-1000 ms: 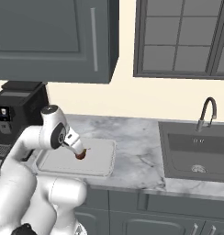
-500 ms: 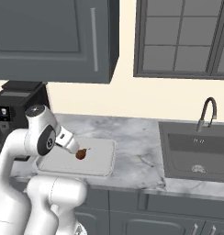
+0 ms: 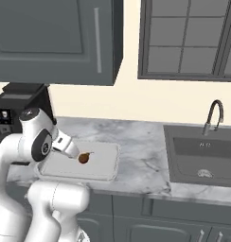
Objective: Pick the peach and pear from the fridge and place them inside the tupperware on the counter.
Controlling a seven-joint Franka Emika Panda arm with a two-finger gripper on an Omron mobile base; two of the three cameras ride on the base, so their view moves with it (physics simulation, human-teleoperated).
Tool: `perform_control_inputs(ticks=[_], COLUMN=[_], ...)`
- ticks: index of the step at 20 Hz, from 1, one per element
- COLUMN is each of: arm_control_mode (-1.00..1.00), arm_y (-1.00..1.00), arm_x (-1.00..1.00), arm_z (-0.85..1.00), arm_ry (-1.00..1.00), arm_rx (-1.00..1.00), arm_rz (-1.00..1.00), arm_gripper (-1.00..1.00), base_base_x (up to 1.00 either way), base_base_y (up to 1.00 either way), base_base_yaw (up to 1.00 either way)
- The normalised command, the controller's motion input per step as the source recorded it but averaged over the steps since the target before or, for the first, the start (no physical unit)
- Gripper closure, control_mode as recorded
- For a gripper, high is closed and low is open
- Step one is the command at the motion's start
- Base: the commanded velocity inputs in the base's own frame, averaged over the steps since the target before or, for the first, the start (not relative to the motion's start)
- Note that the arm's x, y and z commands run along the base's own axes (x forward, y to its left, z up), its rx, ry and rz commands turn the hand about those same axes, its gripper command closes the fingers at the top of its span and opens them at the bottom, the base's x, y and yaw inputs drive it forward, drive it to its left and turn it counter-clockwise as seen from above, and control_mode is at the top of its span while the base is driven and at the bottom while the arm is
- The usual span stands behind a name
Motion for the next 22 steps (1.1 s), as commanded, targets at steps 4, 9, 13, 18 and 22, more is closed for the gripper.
perform_control_inputs(ticks=[4, 9, 13, 18, 22], arm_control_mode=[1.00, 1.00, 1.00, 1.00, 1.00], arm_y=[0.00, 0.00, 0.00, 0.00, 0.00], arm_x=[0.00, 0.00, 0.00, 0.00, 0.00], arm_z=[0.00, 0.00, 0.00, 0.00, 0.00], arm_ry=[0.00, 0.00, 0.00, 0.00, 0.00], arm_rx=[0.00, 0.00, 0.00, 0.00, 0.00], arm_rz=[0.00, 0.00, 0.00, 0.00, 0.00], arm_gripper=[-1.00, -1.00, -1.00, -1.00, -1.00], base_base_x=[-0.86, -0.73, -0.22, 0.20, 0.63], base_base_y=[-0.04, -0.20, -0.30, -0.50, -0.63], base_base_yaw=[-0.59, -0.99, -1.00, -1.00, -0.82])
